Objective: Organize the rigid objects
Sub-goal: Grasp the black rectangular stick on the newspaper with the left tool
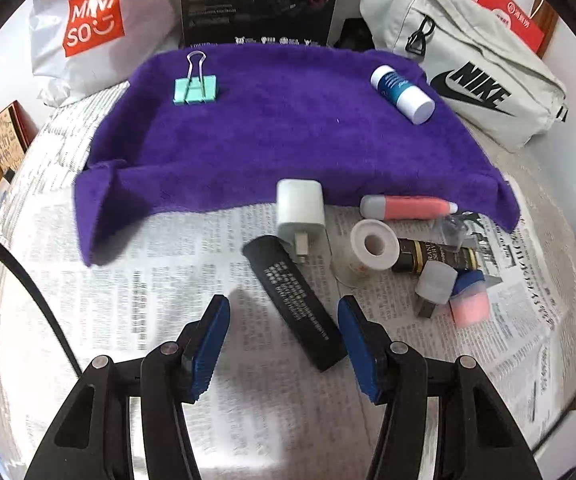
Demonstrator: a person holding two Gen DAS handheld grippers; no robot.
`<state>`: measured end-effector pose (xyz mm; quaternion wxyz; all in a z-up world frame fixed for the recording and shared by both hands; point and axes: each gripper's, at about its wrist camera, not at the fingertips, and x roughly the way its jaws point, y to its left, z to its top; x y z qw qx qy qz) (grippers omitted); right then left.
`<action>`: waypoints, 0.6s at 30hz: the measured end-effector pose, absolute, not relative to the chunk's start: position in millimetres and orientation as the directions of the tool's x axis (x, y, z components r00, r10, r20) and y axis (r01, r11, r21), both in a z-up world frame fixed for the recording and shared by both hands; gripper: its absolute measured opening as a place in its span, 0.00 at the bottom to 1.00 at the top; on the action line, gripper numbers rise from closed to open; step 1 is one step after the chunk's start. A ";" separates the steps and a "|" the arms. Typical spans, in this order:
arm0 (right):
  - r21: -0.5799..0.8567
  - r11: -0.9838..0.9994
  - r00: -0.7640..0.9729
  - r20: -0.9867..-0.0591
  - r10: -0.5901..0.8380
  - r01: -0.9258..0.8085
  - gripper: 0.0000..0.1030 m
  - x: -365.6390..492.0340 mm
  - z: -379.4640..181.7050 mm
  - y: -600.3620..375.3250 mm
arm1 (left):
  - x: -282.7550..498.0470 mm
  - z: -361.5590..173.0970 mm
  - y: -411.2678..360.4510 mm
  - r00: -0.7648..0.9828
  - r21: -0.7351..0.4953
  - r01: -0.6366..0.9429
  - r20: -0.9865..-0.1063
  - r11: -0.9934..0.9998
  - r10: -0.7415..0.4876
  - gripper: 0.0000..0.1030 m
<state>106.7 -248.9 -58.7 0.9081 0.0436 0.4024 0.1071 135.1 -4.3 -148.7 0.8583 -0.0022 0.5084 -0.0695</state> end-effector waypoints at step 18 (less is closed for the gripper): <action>0.196 0.968 0.616 -0.746 0.253 -0.160 0.64 120.1 -83.7 -250.9 | 139.7 -149.6 -1.1 0.546 -0.012 0.123 -0.834 0.992 -0.078 0.22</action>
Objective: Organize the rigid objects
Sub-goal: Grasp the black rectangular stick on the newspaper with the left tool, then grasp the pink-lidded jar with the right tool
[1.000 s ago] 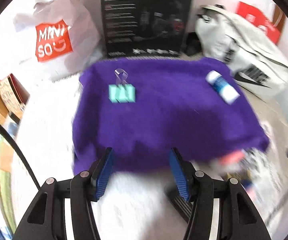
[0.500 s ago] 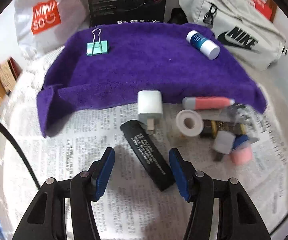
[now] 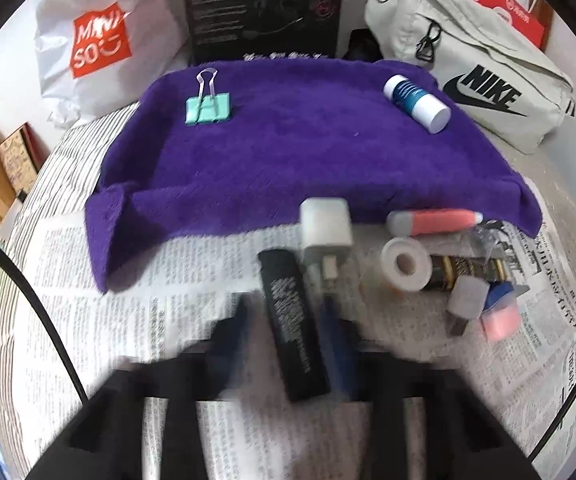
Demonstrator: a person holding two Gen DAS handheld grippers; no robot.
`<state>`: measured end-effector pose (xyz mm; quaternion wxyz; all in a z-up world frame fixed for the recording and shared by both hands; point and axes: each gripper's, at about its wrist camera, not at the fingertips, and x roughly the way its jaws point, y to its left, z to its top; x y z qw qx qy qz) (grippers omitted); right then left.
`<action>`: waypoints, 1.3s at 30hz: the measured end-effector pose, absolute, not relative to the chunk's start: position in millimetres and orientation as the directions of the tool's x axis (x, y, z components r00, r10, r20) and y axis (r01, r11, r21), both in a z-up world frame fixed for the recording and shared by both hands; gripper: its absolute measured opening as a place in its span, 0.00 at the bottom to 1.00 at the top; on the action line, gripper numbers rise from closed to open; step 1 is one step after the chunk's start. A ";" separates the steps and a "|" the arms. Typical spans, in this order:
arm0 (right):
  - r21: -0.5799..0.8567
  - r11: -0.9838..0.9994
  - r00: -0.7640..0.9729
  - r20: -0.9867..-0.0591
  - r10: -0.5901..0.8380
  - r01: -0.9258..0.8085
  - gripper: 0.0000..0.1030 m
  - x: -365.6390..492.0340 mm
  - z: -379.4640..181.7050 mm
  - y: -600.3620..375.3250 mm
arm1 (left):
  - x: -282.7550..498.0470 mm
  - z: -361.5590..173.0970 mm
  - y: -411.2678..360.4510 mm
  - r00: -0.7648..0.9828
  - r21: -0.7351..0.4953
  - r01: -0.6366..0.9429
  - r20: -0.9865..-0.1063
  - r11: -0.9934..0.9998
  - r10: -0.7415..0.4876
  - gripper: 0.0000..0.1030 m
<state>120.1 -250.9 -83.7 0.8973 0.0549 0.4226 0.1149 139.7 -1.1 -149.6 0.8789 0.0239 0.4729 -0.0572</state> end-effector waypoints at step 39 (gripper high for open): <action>0.070 0.961 0.541 -0.815 0.210 -0.267 0.61 119.4 -137.9 -175.0 | 101.7 -157.9 18.5 0.655 -0.005 0.111 -0.752 0.994 -0.077 0.22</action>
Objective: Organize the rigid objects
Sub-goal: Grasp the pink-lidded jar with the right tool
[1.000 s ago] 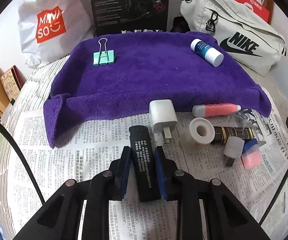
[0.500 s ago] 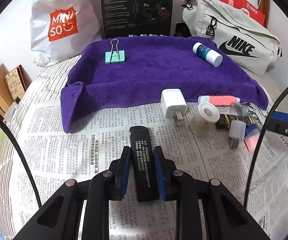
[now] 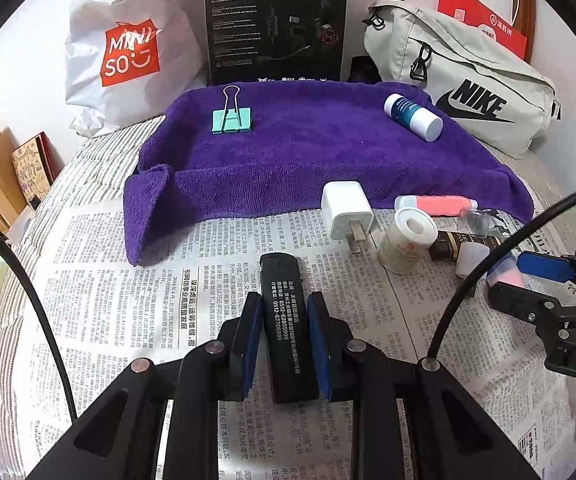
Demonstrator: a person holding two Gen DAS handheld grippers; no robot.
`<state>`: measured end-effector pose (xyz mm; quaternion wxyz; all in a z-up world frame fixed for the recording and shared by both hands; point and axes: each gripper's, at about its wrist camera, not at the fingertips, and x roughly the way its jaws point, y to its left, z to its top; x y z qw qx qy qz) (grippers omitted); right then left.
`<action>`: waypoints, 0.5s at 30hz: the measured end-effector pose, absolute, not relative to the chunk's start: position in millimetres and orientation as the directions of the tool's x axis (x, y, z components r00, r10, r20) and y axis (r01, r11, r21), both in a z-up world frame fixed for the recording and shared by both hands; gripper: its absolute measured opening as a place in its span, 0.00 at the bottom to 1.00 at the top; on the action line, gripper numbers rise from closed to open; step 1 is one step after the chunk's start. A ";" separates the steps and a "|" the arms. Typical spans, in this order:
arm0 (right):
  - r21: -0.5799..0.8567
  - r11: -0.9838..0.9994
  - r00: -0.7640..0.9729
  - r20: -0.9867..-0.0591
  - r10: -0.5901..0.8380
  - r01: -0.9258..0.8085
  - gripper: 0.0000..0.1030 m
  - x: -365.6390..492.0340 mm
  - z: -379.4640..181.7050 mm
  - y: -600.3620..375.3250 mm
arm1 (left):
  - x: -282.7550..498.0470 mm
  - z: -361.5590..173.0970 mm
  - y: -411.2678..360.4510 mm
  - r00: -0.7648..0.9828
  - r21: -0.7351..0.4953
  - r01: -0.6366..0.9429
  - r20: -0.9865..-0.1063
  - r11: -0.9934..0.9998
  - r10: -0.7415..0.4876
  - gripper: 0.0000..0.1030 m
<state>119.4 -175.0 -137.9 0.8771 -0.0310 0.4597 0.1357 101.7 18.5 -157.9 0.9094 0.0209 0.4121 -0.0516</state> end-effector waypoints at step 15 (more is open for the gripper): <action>0.001 0.975 0.599 -0.789 0.137 -0.222 0.38 113.9 -139.5 -182.2 | 101.6 -157.5 19.7 0.654 -0.017 0.111 -0.751 0.994 -0.086 0.22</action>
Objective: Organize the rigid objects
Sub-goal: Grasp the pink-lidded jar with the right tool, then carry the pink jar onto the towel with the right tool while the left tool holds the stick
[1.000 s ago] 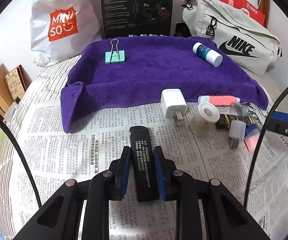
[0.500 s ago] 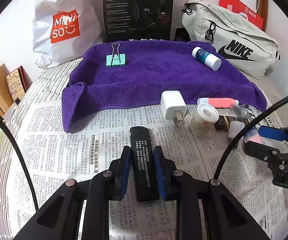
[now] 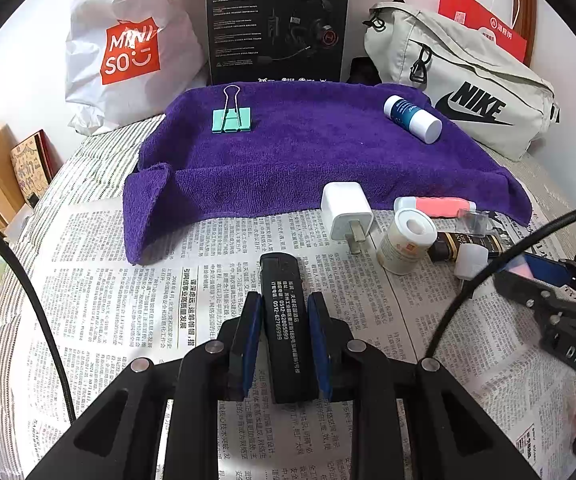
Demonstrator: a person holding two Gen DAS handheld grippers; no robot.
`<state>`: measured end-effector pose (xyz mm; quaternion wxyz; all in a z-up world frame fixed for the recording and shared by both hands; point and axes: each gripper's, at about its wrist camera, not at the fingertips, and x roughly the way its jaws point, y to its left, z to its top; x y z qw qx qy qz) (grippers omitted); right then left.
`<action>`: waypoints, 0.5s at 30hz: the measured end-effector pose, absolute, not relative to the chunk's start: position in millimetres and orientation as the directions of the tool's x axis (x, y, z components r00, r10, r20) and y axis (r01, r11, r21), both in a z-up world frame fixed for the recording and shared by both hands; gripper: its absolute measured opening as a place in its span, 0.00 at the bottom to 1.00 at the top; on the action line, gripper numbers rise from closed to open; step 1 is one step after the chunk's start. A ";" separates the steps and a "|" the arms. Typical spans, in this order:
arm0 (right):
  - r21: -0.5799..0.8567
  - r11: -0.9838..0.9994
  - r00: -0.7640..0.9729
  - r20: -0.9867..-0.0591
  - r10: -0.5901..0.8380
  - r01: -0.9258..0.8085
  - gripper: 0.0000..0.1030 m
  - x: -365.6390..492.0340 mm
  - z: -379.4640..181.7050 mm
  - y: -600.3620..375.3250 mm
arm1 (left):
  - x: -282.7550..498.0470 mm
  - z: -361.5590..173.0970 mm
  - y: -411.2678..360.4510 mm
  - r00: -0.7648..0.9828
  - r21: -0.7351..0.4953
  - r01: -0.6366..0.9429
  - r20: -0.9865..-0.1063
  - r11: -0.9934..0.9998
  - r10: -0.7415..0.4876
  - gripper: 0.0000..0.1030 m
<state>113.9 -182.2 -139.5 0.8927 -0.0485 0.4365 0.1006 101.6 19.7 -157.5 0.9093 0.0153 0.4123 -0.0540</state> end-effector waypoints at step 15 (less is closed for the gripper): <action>-0.008 0.982 0.618 -0.778 0.113 -0.189 0.36 113.3 -141.8 -196.9 | 101.4 -155.8 20.4 0.652 -0.017 0.112 -0.753 0.994 -0.086 0.22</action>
